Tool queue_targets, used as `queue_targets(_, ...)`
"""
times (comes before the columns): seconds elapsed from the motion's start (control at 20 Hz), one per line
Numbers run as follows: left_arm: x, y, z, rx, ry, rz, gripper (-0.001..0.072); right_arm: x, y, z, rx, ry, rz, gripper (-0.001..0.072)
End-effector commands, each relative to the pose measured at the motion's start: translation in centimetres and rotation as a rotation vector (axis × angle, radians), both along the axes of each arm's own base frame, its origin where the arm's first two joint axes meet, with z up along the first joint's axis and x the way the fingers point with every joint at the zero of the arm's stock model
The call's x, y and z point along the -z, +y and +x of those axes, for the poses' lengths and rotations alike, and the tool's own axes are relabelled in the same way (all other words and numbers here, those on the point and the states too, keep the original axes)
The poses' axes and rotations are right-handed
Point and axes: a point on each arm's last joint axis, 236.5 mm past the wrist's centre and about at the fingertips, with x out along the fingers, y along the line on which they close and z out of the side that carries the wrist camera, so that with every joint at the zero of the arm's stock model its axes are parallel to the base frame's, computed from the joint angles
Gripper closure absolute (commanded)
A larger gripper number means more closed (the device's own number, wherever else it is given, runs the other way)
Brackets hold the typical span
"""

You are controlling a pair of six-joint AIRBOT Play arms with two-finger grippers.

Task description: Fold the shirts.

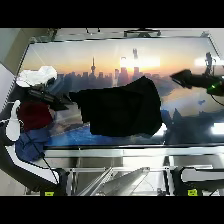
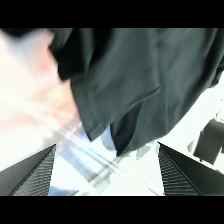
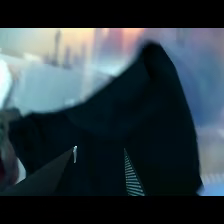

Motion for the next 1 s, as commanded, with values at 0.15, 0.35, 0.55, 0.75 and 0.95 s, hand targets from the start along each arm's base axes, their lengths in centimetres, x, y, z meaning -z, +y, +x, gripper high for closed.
queue_targets(0.15, 5.5, -6.0, -3.1, 0.025, 0.045, -0.008, 0.0016, 7.5, -3.8, -11.9, 0.165, 0.312, -0.093, 0.0364)
queue_targets(0.35, 6.8, -9.8, -4.3, 0.09, 0.088, -0.055, 0.0238, 12.4, -2.0, -17.5, 0.211, 0.49, -0.035, 0.0236)
queue_targets(0.55, 5.6, -10.4, -4.5, 0.125, 0.06, -0.064, 0.0704, 15.5, 2.0, -21.9, 0.137, 0.604, 0.008, 0.0236)
queue_targets(0.75, 3.2, -9.4, -3.2, 0.096, -0.019, -0.053, 0.0704, 15.6, 5.0, -21.0, 0.083, 0.556, 0.01, 0.0236)
queue_targets(0.95, 1.1, -7.6, -2.0, 0.045, -0.081, -0.042, 0.0704, 14.7, 7.1, -17.9, 0.107, 0.45, 0.035, 0.0237)
